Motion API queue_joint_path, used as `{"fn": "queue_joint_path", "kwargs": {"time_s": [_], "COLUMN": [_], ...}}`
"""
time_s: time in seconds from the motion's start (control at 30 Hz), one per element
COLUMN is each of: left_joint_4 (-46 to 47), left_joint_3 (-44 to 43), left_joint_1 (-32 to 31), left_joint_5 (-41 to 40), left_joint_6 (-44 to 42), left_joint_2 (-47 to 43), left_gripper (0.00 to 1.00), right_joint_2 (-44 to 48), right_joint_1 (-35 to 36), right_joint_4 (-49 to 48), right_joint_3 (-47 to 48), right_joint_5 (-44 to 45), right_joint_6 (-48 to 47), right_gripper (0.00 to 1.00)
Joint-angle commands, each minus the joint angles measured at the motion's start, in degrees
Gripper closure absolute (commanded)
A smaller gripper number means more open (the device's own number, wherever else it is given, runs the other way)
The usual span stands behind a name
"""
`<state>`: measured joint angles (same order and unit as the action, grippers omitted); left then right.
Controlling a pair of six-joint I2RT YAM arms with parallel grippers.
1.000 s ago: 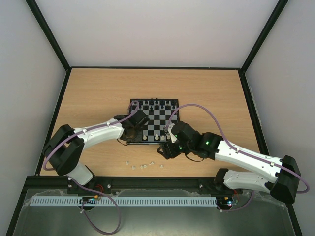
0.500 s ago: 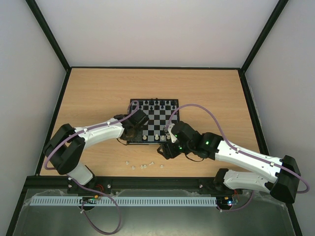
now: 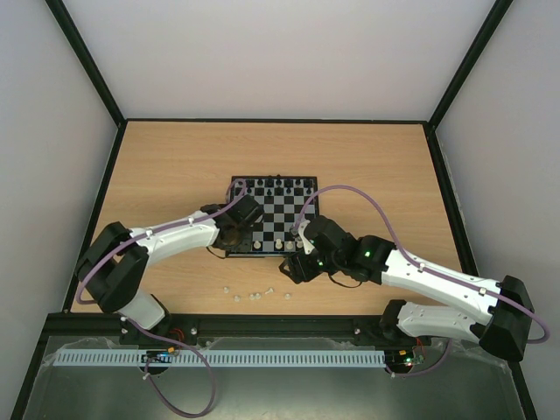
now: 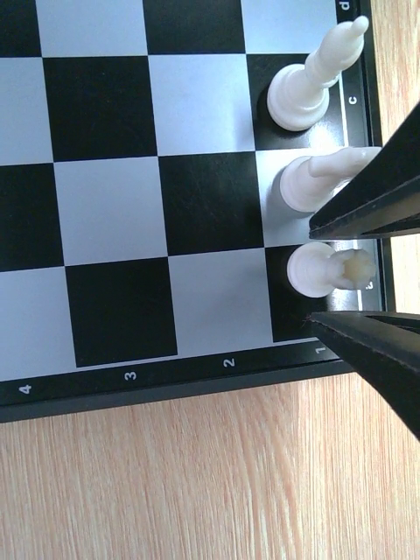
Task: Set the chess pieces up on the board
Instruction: Place the chess piece on the chessboard, then pick up the chess piece at the center of the board.
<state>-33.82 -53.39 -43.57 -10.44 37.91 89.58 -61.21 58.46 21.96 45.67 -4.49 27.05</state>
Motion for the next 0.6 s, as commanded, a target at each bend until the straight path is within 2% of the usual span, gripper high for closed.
{"fn": "queue_joint_path", "kwargs": {"time_s": [0.0, 0.37, 0.57], "left_joint_4": [-2.23, -2.81, -1.48], "left_joint_3": [0.09, 0.13, 0.42], "left_joint_1": [0.33, 0.68, 0.60], "left_joint_5": [-1.56, -2.32, -1.10], "left_joint_6": [0.10, -0.14, -0.84], "left_joint_2": [-2.30, -5.11, -5.53], "left_gripper": [0.73, 0.66, 0.57], "right_joint_2": [-0.47, -1.36, -1.70], "right_joint_1": [-0.18, -0.18, -0.13], "right_joint_4": [0.50, 0.70, 0.81], "right_joint_3": [-0.76, -0.51, -0.49], "right_joint_5": [-0.27, -0.04, 0.68], "right_joint_6": [-0.33, -0.42, -0.32], "right_gripper": [0.31, 0.31, 0.31]}}
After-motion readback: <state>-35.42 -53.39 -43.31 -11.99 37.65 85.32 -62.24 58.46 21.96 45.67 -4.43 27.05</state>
